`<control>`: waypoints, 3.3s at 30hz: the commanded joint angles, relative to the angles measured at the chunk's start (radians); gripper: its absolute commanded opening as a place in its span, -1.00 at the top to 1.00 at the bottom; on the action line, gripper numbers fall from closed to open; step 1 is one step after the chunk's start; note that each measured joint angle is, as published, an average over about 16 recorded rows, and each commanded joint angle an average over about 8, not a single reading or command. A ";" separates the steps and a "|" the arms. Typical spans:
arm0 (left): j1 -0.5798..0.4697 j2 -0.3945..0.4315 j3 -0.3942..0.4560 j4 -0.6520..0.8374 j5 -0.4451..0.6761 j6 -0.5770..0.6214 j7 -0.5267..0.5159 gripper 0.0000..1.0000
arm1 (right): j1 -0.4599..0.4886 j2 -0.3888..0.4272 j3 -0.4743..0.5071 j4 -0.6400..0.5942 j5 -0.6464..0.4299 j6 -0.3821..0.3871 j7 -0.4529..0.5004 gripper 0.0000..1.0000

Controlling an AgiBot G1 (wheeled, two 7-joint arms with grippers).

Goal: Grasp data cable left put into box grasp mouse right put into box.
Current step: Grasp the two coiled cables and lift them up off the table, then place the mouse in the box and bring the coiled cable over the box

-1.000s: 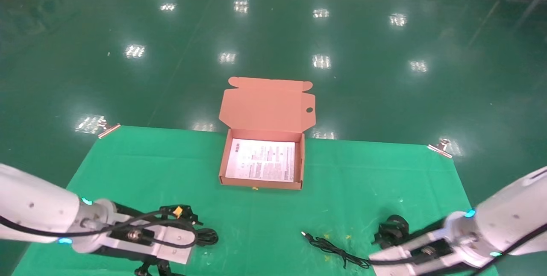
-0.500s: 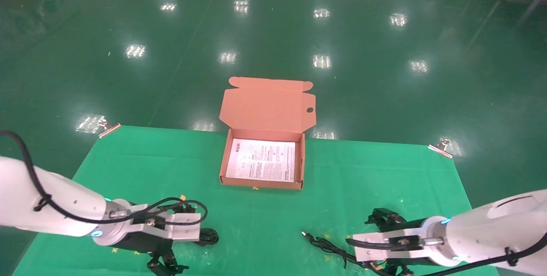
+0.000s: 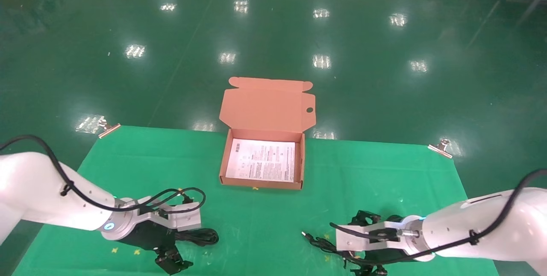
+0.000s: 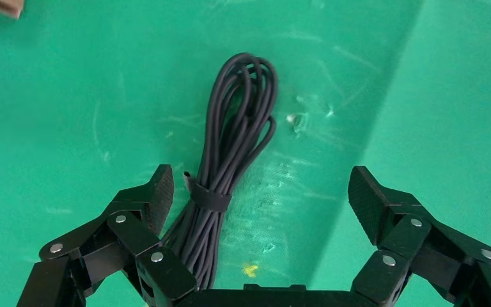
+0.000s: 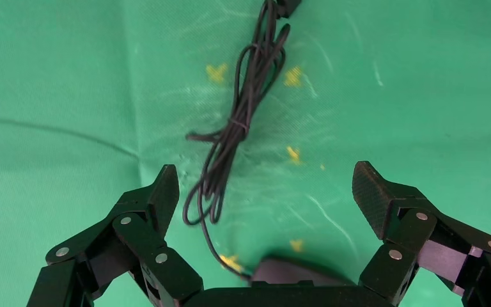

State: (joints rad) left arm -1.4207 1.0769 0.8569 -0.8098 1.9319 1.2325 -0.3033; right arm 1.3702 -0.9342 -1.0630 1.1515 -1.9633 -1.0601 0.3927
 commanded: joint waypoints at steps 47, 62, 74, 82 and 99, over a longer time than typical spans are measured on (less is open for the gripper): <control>-0.053 0.095 0.025 0.255 0.049 -0.097 0.158 1.00 | -0.001 -0.114 -0.006 -0.274 0.069 0.029 -0.175 1.00; -0.053 0.094 0.025 0.253 0.049 -0.096 0.158 1.00 | 0.000 -0.113 -0.006 -0.272 0.070 0.030 -0.174 1.00; -0.076 0.003 0.001 0.119 0.038 -0.110 0.197 1.00 | 0.028 -0.017 0.046 -0.126 0.085 0.049 -0.065 1.00; -0.113 -0.097 -0.032 -0.120 0.062 -0.142 0.141 1.00 | 0.112 0.073 0.099 0.070 -0.013 0.092 0.090 1.00; -0.147 -0.049 -0.043 -0.449 0.372 -0.294 -0.091 1.00 | 0.363 -0.199 0.175 -0.091 -0.008 0.318 -0.069 1.00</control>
State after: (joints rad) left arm -1.5668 1.0207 0.8139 -1.2518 2.2964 0.9446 -0.3868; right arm 1.7281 -1.1213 -0.8912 1.0613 -1.9731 -0.7583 0.3264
